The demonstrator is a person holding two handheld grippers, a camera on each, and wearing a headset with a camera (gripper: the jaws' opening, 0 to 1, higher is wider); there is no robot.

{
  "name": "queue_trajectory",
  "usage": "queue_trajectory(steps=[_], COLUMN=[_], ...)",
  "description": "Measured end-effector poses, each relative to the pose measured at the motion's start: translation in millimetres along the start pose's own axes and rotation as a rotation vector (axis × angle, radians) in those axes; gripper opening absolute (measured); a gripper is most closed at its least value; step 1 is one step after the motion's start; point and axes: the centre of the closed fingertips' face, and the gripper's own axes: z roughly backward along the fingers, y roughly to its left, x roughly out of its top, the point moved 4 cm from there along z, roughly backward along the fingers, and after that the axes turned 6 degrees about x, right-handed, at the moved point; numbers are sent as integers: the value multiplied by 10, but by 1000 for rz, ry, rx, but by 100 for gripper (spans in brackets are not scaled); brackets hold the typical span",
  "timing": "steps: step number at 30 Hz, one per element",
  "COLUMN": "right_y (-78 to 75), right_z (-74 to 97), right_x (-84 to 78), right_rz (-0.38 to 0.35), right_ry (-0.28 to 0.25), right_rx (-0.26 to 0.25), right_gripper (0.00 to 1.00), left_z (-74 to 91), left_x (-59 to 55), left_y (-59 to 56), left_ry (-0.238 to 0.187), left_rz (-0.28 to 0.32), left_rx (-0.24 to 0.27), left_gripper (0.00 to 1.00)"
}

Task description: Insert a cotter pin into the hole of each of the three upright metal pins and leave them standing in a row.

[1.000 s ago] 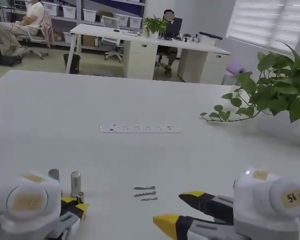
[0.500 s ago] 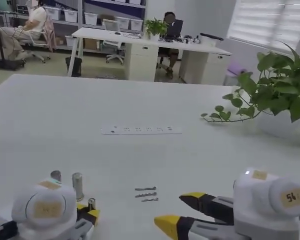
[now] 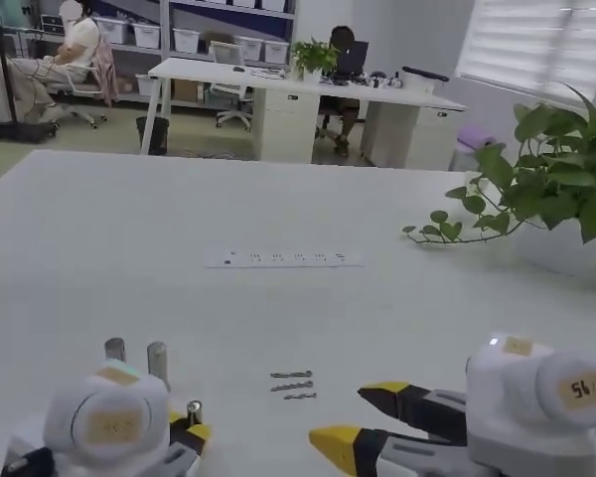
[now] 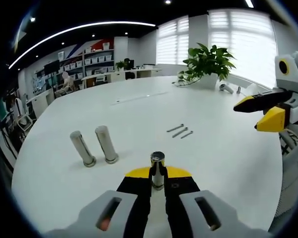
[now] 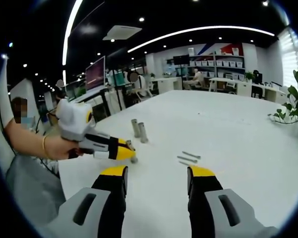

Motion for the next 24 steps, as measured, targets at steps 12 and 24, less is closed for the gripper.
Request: queue_trajectory(steps=[12, 24], right_y=[-18, -29], right_z=[18, 12], right_x=[-19, -52], right_rz=[-2, -6], right_ry=[4, 13], right_rx=[-1, 2], right_gripper=[50, 50], left_z=[21, 18], left_x=[-33, -32], left_y=[-7, -22], left_ry=[5, -3], left_rz=[-4, -16], left_rx=[27, 45], left_gripper=[7, 10])
